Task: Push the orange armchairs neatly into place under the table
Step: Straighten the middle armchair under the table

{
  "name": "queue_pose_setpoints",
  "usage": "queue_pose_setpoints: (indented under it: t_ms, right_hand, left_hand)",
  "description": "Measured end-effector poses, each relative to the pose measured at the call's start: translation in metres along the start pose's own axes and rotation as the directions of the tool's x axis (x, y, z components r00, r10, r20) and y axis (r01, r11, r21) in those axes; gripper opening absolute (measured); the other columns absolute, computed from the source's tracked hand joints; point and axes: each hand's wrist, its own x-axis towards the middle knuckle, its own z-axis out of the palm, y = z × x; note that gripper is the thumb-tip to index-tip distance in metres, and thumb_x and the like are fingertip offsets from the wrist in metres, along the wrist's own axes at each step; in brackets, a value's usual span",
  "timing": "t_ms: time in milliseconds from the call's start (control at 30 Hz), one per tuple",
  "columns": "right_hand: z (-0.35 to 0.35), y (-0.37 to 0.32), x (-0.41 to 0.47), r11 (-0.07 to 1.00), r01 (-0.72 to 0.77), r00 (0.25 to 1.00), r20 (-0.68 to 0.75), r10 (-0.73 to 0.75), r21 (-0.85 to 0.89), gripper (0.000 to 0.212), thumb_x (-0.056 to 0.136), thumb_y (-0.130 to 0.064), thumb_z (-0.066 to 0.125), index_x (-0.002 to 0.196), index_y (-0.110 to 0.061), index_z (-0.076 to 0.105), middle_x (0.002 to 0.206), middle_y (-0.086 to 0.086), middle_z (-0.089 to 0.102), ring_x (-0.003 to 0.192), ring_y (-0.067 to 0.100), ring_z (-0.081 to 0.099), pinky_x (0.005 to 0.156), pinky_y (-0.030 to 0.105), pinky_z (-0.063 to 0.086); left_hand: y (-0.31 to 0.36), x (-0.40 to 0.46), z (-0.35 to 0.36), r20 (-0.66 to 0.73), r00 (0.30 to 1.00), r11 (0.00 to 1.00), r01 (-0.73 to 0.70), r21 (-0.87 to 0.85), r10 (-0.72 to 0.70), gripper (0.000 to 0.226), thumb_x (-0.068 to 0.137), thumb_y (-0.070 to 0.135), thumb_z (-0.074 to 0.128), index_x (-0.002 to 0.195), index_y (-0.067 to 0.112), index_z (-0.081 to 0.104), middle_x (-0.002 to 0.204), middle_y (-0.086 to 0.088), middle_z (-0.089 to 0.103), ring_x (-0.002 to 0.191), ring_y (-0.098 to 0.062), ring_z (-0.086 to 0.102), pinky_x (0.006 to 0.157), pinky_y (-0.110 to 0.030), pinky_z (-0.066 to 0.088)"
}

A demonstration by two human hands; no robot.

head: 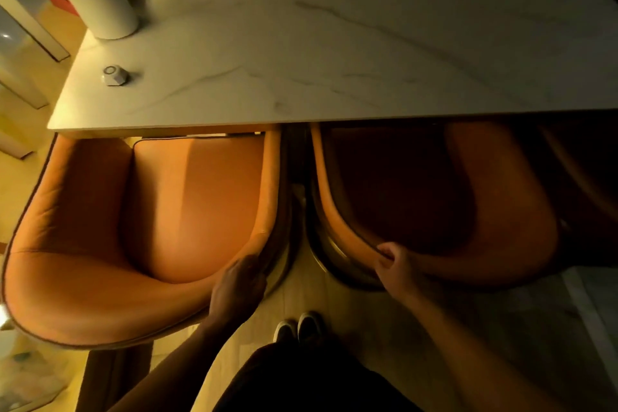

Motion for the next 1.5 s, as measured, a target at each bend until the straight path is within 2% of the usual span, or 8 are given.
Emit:
queue_pose_setpoints:
  t_ms: [100, 300, 567, 700, 833, 1033, 1300, 1500]
  right_hand:
    - [-0.036, 0.033, -0.004, 0.992, -0.064, 0.994, 0.079, 0.072, -0.105, 0.055, 0.088, -0.027, 0.066, 0.138, -0.02, 0.044, 0.139, 0.005, 0.045, 0.116, 0.02, 0.052, 0.089, 0.035, 0.053]
    - [-0.101, 0.083, -0.003, 0.913, -0.068, 0.981, 0.138, 0.133, -0.402, 0.093, 0.077, -0.052, 0.071, 0.152, -0.028, 0.02, 0.16, 0.004, 0.017, 0.146, 0.029, 0.018, 0.116, 0.053, 0.024]
    - [-0.186, 0.158, 0.046, 0.76, 0.212, 0.94, 0.341, 0.014, -0.614, 0.103, 0.068, -0.065, 0.069, 0.152, -0.03, 0.02, 0.159, -0.001, 0.022, 0.148, 0.023, 0.01, 0.119, 0.051, 0.0]
    - [-0.234, 0.213, 0.071, 0.66, 0.361, 0.903, 0.423, -0.071, -0.659, 0.112, 0.063, -0.072, 0.066, 0.153, -0.034, 0.012, 0.162, -0.005, 0.014, 0.149, 0.018, 0.005, 0.119, 0.046, -0.003]
    - [-0.255, 0.239, 0.084, 0.568, 0.47, 0.868, 0.471, -0.158, -0.676, 0.106, 0.071, -0.057, 0.069, 0.152, -0.04, 0.003, 0.163, -0.006, 0.012, 0.15, 0.018, 0.004, 0.118, 0.046, -0.006]
    - [-0.248, 0.218, 0.084, 0.54, 0.44, 0.878, 0.469, -0.094, -0.717, 0.097, 0.082, -0.039, 0.068, 0.153, -0.035, 0.001, 0.163, 0.004, 0.012, 0.149, 0.033, 0.004, 0.117, 0.06, -0.004]
    - [-0.235, 0.206, 0.086, 0.466, 0.455, 0.878, 0.469, -0.093, -0.759, 0.099, 0.086, -0.014, 0.063, 0.152, -0.039, -0.006, 0.162, 0.011, 0.015, 0.147, 0.042, 0.007, 0.115, 0.064, -0.001]
    - [-0.227, 0.213, 0.092, 0.46, 0.461, 0.875, 0.476, -0.09, -0.759, 0.097, 0.082, -0.014, 0.067, 0.153, -0.037, 0.005, 0.159, 0.008, 0.022, 0.147, 0.039, 0.012, 0.117, 0.059, 0.001]
  left_hand:
    - [0.024, 0.005, 0.019, 0.061, 0.994, 0.995, -0.086, -0.049, 0.089, 0.044, 0.084, 0.028, 0.069, 0.126, 0.018, 0.064, 0.113, 0.0, 0.072, 0.099, -0.021, 0.068, 0.074, -0.034, 0.053]
    - [0.071, 0.009, 0.054, 0.171, 0.975, 0.99, -0.135, -0.048, 0.141, 0.062, 0.082, 0.041, 0.071, 0.138, 0.019, 0.054, 0.129, 0.001, 0.064, 0.117, -0.016, 0.061, 0.092, -0.033, 0.052]
    - [0.175, 0.017, 0.128, 0.241, 0.924, 0.955, -0.287, -0.073, 0.297, 0.073, 0.079, 0.047, 0.073, 0.143, 0.025, 0.047, 0.142, 0.002, 0.054, 0.125, -0.016, 0.054, 0.095, -0.019, 0.043]
    - [0.238, 0.01, 0.188, 0.309, 0.896, 0.944, -0.331, -0.011, 0.318, 0.086, 0.073, 0.047, 0.078, 0.146, 0.019, 0.045, 0.148, -0.003, 0.047, 0.137, -0.022, 0.041, 0.109, -0.03, 0.034]
    - [0.282, 0.007, 0.232, 0.414, 0.865, 0.843, -0.432, 0.321, 0.285, 0.098, 0.069, 0.054, 0.076, 0.151, 0.023, 0.033, 0.155, -0.001, 0.036, 0.144, -0.022, 0.027, 0.118, -0.043, 0.011]
    - [0.299, 0.008, 0.245, 0.474, 0.874, 0.669, -0.417, 0.615, 0.109, 0.089, 0.083, 0.022, 0.069, 0.155, 0.018, 0.016, 0.159, -0.011, 0.023, 0.144, -0.04, 0.02, 0.116, -0.059, 0.016]
    - [0.301, 0.027, 0.247, 0.486, 0.871, 0.638, -0.416, 0.648, 0.073, 0.08, 0.083, 0.02, 0.071, 0.149, 0.018, 0.027, 0.15, -0.012, 0.038, 0.134, -0.039, 0.037, 0.112, -0.055, 0.028]
    - [0.314, 0.029, 0.239, 0.516, 0.855, 0.631, -0.424, 0.649, 0.044, 0.047, 0.094, 0.014, 0.057, 0.138, 0.011, 0.042, 0.135, -0.014, 0.054, 0.122, -0.034, 0.053, 0.103, -0.048, 0.039]
